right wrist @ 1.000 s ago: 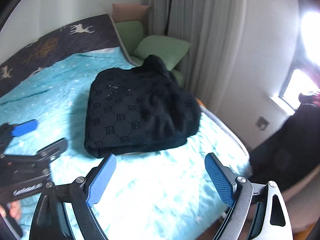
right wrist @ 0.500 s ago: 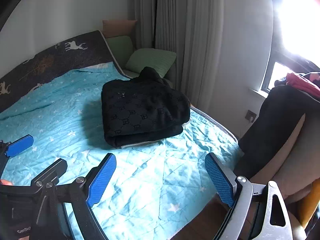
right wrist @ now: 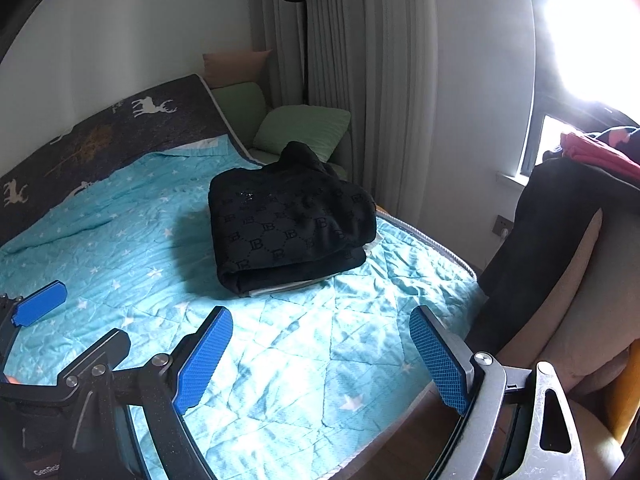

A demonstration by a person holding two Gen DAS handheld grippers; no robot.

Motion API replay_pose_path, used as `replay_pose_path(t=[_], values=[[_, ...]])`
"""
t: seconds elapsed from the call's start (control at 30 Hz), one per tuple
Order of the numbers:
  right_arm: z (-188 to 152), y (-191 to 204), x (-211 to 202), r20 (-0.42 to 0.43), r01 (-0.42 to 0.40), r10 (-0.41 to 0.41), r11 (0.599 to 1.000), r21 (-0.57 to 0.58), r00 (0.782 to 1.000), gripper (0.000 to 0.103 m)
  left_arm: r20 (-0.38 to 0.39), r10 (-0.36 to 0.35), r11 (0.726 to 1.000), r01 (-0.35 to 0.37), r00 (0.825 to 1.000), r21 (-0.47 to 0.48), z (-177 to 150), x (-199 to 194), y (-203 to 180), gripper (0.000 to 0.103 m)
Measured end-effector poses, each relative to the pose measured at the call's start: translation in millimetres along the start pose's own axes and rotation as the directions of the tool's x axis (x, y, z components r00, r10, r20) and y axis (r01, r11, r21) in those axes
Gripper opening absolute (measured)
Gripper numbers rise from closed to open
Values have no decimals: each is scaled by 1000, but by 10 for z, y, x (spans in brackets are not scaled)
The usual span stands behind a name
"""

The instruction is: Fold small clothes

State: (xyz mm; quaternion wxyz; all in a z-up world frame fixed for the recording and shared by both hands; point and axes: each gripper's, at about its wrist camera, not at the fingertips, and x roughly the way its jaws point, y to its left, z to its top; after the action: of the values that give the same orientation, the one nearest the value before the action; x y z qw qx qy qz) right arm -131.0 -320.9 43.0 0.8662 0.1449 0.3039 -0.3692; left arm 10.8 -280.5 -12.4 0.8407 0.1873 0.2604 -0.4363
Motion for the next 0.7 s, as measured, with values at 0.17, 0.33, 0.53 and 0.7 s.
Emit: replay_pose_path(t=[0.17, 0.33, 0.53, 0.7], values=[[-9, -64, 46, -5, -2, 2, 1000, 14, 1000, 92, -5, -24, 1000, 23, 1000, -11, 5, 39, -20, 90], [-17, -92, 100, -20, -12, 12, 1000, 22, 1000, 92, -4, -22, 1000, 22, 1000, 3, 7, 59, -53, 90], [-24, -83, 126, -25, -9, 9, 1000, 15, 1000, 92, -1, -49, 999, 49, 999, -22, 10, 75, -25, 90], [-31, -84, 138, -28, -8, 9, 1000, 16, 1000, 92, 1, -38, 999, 38, 999, -21, 13, 71, -24, 90]])
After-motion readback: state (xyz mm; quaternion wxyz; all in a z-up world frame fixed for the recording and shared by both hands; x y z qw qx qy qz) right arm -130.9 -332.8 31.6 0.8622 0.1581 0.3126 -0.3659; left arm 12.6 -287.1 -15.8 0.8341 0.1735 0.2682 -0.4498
